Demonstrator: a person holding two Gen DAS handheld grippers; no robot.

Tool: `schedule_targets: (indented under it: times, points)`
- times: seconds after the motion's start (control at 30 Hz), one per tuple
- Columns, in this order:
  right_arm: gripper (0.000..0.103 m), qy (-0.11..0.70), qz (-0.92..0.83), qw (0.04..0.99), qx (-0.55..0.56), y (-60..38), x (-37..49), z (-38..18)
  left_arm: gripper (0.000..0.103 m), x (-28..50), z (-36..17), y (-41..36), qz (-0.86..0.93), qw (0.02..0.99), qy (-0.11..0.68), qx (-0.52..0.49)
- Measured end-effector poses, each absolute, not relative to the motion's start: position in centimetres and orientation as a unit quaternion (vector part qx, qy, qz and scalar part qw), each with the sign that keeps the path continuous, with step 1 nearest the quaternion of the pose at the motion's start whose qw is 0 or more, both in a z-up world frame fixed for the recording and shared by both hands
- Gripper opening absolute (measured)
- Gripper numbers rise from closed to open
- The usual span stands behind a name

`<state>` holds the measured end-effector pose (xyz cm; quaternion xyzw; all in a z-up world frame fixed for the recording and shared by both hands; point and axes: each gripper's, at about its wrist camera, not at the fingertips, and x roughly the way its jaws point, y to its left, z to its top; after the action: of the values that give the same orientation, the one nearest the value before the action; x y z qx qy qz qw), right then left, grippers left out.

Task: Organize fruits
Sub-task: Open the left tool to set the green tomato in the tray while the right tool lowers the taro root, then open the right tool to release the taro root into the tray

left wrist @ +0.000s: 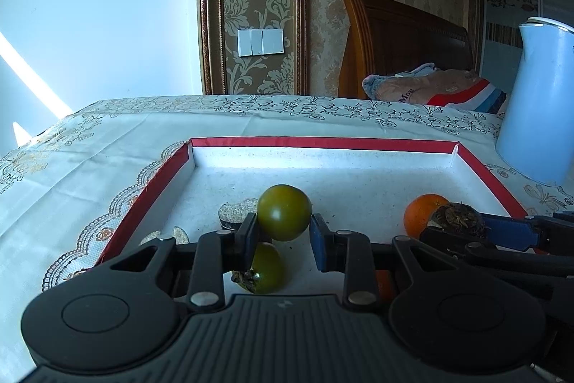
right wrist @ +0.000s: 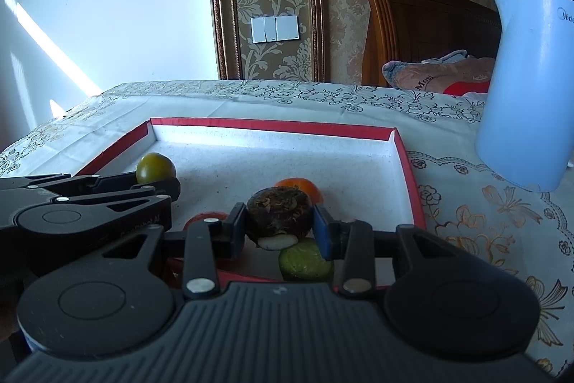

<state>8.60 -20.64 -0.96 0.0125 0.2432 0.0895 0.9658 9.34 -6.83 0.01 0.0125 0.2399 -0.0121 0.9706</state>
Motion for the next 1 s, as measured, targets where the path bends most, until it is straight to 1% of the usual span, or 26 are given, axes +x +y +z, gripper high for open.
schedule_targets:
  times: [0.2,0.27,0.3,0.37,0.43,0.63,0.7,0.8,0.87,0.93,1.0]
  points:
    - [0.037,0.245,0.09,0.965,0.011,-20.58,8.69,-1.12,0.03,9.28,-0.09,-6.79,-0.011,0.971,0.238,0.012]
    - [0.037,0.245,0.089,0.965,0.012,-20.5,8.66,-1.12,0.033,9.31,-0.12,-6.83,-0.009,0.971,0.238,0.014]
    - [0.037,0.245,0.089,0.965,0.011,-20.47,8.64,-1.12,0.035,9.28,-0.13,-6.85,-0.009,0.971,0.237,0.015]
    - [0.037,0.244,0.089,0.966,0.012,-20.5,8.66,-1.14,0.046,9.27,-0.2,-6.79,-0.004,0.971,0.239,0.012]
    - [0.037,0.244,0.089,0.966,0.012,-20.52,8.69,-1.19,0.055,9.42,-0.29,-6.45,0.003,0.97,0.243,0.004]
    - [0.038,0.243,0.087,0.966,0.012,-20.46,8.55,-1.29,0.056,9.42,-0.38,-6.18,0.006,0.97,0.245,0.002]
    - [0.041,0.243,0.087,0.966,0.011,-20.45,8.56,-1.3,0.056,9.33,-0.39,-6.26,0.006,0.97,0.244,0.004]
    - [0.041,0.243,0.086,0.966,0.01,-20.42,8.46,-1.32,0.057,9.26,-0.36,-6.2,0.006,0.97,0.244,0.002]
    - [0.045,0.242,0.085,0.966,0.011,-20.47,8.38,-1.28,0.059,9.24,-0.4,-6.13,0.007,0.97,0.245,0.001]
    - [0.046,0.242,0.085,0.966,0.013,-20.56,8.32,-1.29,0.06,9.14,-0.44,-6.09,0.008,0.969,0.245,0.002]
    - [0.049,0.241,0.083,0.967,0.014,-20.66,8.22,-1.28,0.062,9.08,-0.44,-5.98,0.009,0.969,0.246,0.0]
